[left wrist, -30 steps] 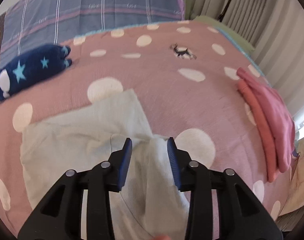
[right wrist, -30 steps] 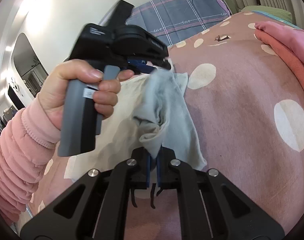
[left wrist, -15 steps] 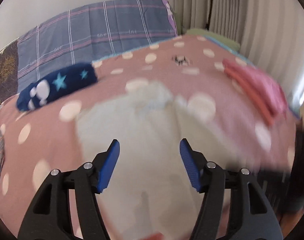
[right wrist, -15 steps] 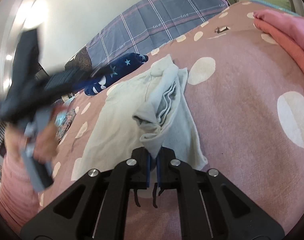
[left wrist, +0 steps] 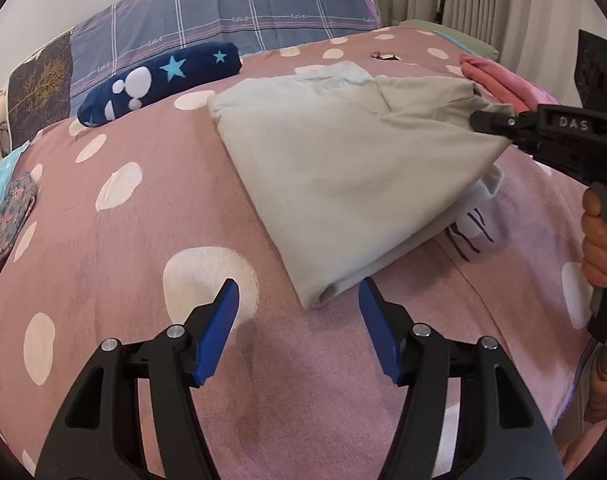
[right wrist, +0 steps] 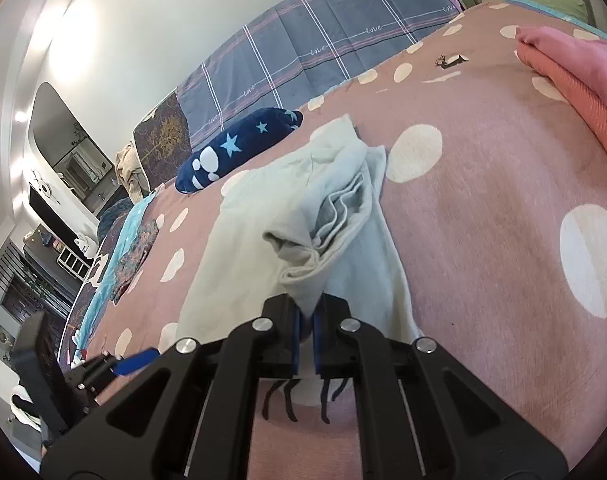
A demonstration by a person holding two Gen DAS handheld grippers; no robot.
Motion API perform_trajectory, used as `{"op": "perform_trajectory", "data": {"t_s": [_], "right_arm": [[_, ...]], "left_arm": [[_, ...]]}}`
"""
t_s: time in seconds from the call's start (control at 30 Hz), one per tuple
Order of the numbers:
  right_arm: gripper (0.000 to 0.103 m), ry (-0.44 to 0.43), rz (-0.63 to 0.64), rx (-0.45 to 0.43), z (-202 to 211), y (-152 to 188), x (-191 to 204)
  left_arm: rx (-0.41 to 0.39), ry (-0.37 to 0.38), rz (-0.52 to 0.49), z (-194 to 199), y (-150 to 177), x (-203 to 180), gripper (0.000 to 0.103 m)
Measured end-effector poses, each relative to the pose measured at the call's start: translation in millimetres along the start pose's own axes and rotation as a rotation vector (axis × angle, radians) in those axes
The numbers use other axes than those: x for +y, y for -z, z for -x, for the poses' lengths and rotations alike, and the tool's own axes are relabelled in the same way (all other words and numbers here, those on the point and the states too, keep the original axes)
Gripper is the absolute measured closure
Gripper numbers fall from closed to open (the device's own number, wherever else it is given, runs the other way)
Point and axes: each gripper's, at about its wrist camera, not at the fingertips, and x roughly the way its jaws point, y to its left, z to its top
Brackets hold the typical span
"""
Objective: Fold small clothes
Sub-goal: 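Release the grey shirt with the left tool and pull it back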
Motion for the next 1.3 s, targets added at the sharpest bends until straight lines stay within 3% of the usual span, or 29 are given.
{"op": "perform_trajectory", "data": {"t_s": [0.1,0.27,0.57,0.87,1.0,1.13,1.2,1.3], "right_arm": [[0.098,-0.003,-0.009,-0.001,0.1,-2.0,2.3],[0.099,-0.02,-0.043,-0.002,2.9,-4.0,0.5],[0.099,-0.016,-0.188,0.101,-10.8,7.9,-36.3],[0.094,-0.001,-0.206,0.102,-1.1,15.2,-43.4],[0.093,0.035,-0.248,0.086,8.5,20.2,-49.7],[0.093,0.075,-0.135,-0.017,28.7,13.8,-25.1],[0.093,0.072,-0.045,-0.076,34.0,10.4,-7.4],[0.093,-0.012,0.04,-0.091,30.3,7.6,12.2]], "left_arm": [[-0.012,-0.026,-0.003,-4.7,-2.9,-3.4,0.04],[0.011,-0.193,-0.017,-18.3,-3.4,-3.2,0.037],[0.005,-0.177,-0.005,-10.5,8.4,4.5,0.035],[-0.002,-0.077,0.051,-0.8,14.6,18.6,0.035],[-0.063,0.018,0.096,20.9,10.0,24.9,0.035],[-0.142,0.108,0.12,32.8,-6.7,20.1,0.037],[-0.155,0.131,0.121,27.0,-14.5,13.7,0.043],[-0.119,0.151,0.135,6.3,-19.3,6.5,0.047]]}}
